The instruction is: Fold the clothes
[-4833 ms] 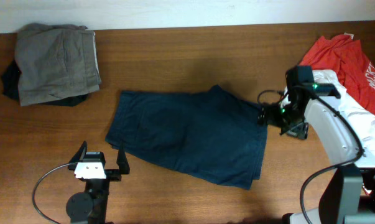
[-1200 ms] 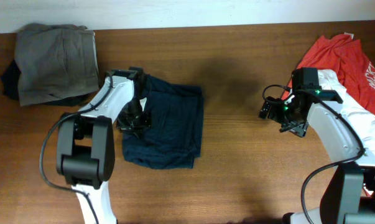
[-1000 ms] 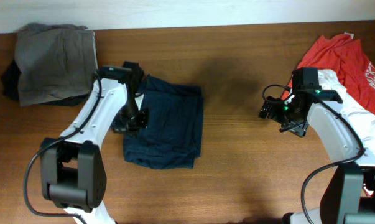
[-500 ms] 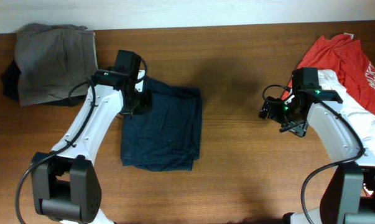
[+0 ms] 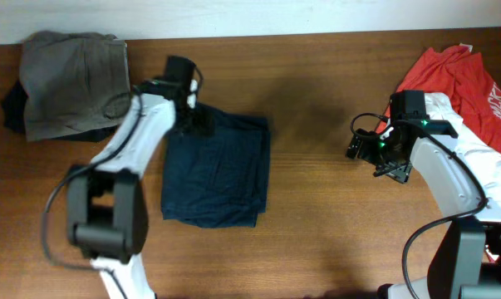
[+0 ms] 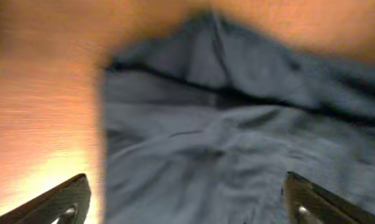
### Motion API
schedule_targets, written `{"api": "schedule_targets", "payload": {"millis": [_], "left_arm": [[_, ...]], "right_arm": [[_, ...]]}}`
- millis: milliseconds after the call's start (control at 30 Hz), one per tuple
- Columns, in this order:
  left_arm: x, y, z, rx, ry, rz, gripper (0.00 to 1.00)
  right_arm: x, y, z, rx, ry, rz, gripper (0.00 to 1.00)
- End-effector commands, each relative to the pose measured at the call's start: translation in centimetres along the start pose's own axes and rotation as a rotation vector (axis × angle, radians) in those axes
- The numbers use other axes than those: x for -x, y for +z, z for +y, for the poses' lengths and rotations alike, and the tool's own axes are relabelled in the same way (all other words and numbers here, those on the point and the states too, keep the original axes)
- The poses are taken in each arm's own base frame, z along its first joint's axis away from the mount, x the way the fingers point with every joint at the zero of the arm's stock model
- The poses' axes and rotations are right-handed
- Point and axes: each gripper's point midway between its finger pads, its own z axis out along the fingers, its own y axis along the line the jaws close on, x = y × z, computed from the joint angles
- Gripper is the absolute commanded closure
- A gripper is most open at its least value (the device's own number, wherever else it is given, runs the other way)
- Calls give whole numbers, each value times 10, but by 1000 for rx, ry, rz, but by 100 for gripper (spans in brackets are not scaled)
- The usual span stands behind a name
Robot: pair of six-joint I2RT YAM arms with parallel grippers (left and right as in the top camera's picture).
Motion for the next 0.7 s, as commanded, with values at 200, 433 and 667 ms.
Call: {"api": "schedule_targets", "payload": {"millis": [200, 433, 667], "left_arm": [[-80, 5, 53, -290, -136, 158, 1], [-134, 72, 30, -421, -218, 273, 26], [-49, 41, 65, -178, -198, 122, 99]], "right_arm": [[4, -4, -1, -4, -8, -16, 1], [4, -4, -1, -4, -8, -16, 1], [4, -4, -1, -4, -8, -16, 1]]}}
